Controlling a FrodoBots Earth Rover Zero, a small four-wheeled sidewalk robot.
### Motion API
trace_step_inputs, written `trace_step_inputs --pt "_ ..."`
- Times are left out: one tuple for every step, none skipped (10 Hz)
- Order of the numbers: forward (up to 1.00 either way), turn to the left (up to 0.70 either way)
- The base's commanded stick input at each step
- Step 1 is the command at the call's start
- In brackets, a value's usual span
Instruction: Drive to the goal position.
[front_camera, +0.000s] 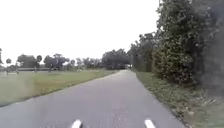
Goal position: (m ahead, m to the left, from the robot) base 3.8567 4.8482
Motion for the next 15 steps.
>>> trace_step_inputs --pt "0.85 0.0" --pt "0.85 -0.15" --pt "0.85 -0.34" --pt "0.85 -0.3" --pt "0.85 -0.26" --pt "0.85 0.0" --pt "0.85 0.0" --pt "0.85 0.0" --pt "0.85 0.0" --pt "0.85 0.0" --pt "0.85 0.0" --pt "0.85 0.0" --pt "0.85 0.0" --pt "0.85 0.0" --pt "0.85 0.0"
